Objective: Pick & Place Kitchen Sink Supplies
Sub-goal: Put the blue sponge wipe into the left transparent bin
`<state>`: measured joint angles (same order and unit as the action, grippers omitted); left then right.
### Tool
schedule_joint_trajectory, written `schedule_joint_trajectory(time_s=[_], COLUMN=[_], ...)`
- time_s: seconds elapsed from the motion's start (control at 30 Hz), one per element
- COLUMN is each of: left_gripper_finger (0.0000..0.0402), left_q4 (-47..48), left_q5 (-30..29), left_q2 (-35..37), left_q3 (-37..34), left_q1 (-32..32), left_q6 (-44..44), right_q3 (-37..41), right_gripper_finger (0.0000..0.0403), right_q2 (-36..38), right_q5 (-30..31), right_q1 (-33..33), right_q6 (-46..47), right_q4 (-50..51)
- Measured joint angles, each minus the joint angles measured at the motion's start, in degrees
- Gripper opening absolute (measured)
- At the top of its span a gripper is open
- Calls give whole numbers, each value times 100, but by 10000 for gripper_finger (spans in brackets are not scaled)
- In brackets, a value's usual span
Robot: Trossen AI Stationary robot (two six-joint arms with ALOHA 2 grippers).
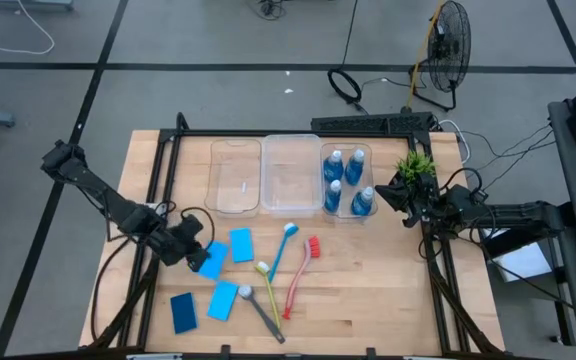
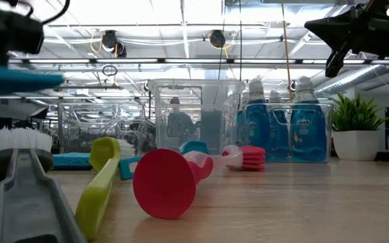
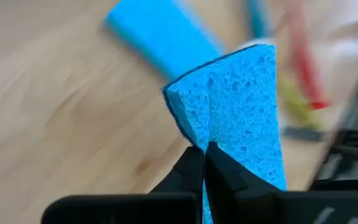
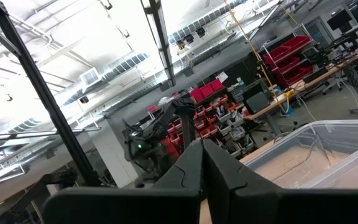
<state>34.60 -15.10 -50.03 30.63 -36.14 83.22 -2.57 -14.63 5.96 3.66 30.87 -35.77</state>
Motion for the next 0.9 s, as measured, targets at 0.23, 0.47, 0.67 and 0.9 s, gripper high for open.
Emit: schedule_joint_trajectory(time_s=[0.23, 0.47, 0.67, 0.9], left_gripper_finger=[1, 1, 1, 1], left_q4=[-1233, -2897, -3689, -2673], left_q5=[-860, -1444, -1634, -2241], left_q2=[115, 147, 147, 147], left_q3=[0, 0, 2, -2], left_q1=[9, 11, 11, 25], left_q6=[-1049, -2629, -3575, -2555], right_q3=[0, 0, 0, 0], right_gripper_finger=[0, 0, 0, 0], right_q2=[1, 2, 0, 0], right_q5=[0, 0, 0, 0], right_q1=[-1, 0, -2, -2], right_q6=[0, 0, 0, 1], right_q4=[1, 0, 2, 1])
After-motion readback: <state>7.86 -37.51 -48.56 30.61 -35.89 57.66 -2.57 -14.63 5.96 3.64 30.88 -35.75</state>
